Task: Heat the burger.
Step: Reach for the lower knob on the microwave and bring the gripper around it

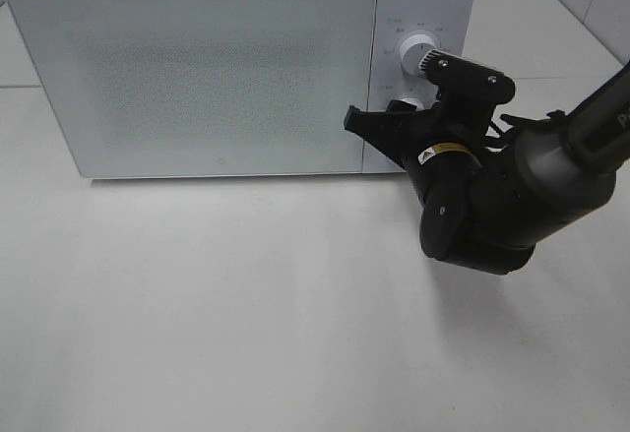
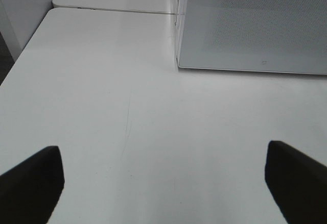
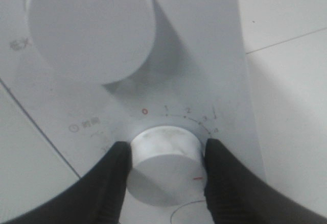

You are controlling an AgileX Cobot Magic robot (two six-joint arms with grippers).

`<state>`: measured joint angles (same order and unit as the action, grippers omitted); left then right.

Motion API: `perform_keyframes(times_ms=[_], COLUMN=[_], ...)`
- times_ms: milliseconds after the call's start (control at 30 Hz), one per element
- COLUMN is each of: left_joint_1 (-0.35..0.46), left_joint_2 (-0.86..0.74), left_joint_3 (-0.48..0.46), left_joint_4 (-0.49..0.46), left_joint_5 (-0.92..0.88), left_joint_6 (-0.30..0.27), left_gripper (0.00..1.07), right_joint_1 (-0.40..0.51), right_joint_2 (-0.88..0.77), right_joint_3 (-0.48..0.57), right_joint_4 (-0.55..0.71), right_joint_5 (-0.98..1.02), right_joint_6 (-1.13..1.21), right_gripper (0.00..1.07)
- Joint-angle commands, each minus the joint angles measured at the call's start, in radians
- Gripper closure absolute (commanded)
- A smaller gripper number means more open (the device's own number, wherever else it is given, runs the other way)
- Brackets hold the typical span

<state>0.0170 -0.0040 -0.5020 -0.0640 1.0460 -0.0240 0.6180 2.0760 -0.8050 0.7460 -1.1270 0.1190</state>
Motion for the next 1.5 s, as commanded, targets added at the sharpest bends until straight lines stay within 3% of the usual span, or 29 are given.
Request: perform_keyframes(times_ms=[33, 233, 300, 400, 1000, 1500], left_joint_1=[0.001, 0.001, 0.001, 0.001, 0.001, 0.001], left_joint_2=[-0.021, -0.021, -0.021, -0.021, -0.021, -0.021], left_joint_3=[0.001, 0.001, 0.001, 0.001, 0.001, 0.001], left_joint_4=[-0.004, -0.004, -0.004, -0.004, -0.004, -0.004], left_joint_5=[-0.009, -0.009, -0.009, -0.009, -0.009, -0.009], left_joint_6=[0.001, 0.001, 0.001, 0.001, 0.001, 0.001], left_gripper=[0.06, 0.06, 0.06, 0.06, 0.06, 0.06], right_joint_1=[-0.009, -0.009, -0.009, -0.009, -0.009, -0.011], right_joint_2=[-0.009, -0.009, -0.009, -0.009, -0.009, -0.009], right_joint_3=[-0.026, -0.026, -0.026, -0.026, -0.026, -0.026], right_joint_4=[-0.087, -0.17, -0.243, -0.293, -0.314, -0.305], right_joint_5=[-0.094, -0.094, -0.1, -0.129, -0.184, -0.193], right_joint_6=[0.168, 0.427, 0.655, 0.812, 1.503, 1.509], right_gripper=[0.96, 0.96, 0.96, 0.96, 0.96, 0.96])
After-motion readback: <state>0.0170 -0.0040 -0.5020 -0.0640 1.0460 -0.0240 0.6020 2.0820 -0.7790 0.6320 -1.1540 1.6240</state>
